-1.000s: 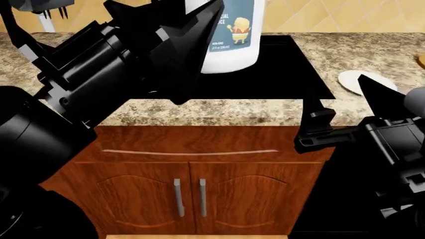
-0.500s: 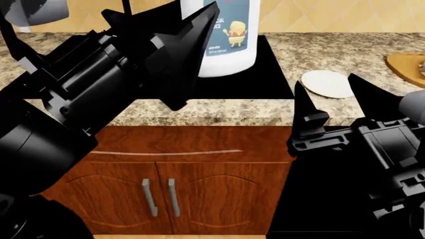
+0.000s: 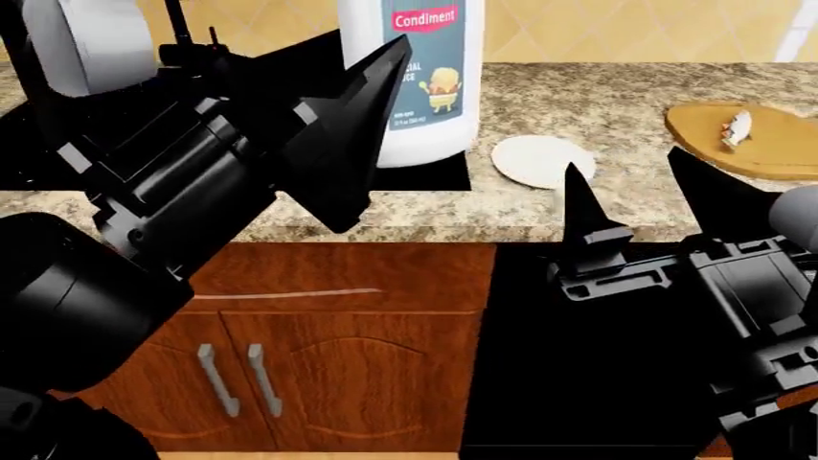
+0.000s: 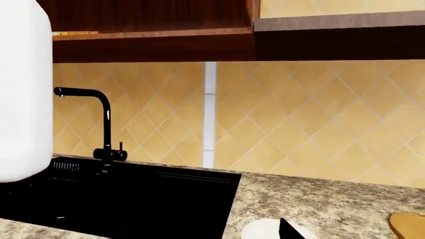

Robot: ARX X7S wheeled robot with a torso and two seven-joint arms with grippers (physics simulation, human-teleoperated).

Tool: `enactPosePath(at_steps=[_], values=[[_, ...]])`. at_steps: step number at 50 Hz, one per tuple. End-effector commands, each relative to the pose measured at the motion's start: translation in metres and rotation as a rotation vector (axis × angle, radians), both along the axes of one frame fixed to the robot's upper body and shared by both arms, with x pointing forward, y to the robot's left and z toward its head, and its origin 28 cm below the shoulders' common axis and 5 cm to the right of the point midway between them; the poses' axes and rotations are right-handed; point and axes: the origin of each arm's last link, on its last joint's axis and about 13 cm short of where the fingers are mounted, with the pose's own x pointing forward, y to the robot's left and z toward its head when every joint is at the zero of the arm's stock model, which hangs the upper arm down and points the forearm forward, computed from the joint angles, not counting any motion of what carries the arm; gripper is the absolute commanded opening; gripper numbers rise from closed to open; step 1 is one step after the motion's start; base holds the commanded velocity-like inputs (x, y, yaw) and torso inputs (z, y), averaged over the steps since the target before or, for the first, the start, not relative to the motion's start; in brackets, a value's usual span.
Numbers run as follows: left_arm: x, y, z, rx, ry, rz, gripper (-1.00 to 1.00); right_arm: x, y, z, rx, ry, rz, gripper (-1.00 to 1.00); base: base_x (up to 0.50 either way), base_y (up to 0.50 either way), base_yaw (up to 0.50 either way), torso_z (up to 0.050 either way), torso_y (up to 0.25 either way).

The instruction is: Pick the fish from the plate and place it on the cutting board. Then pick the condiment bottle from the cabinet and place it next to the cutting board.

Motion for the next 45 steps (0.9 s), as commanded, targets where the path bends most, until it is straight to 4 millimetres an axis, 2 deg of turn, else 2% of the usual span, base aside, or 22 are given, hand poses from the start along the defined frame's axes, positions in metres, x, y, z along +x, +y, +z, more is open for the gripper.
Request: enactPosePath(at_steps=[1,45], values=[[-0.0009,0.0005,-0.0029,-0.001,0.001,0.015,-1.00,-0.0022,-0.0005,-0.0015,0.003,-0.003,0.001,1.00,0.00,-0.50,0.00,0.000,0.000],[-0.0029,0.0003,-0.0038,-0.019,0.004,0.008,-1.00,-0.0054,0.0015,-0.0078,0.029,-0.012,0.034,1.00,0.00,-0.50,0.00,0.000,0.000]])
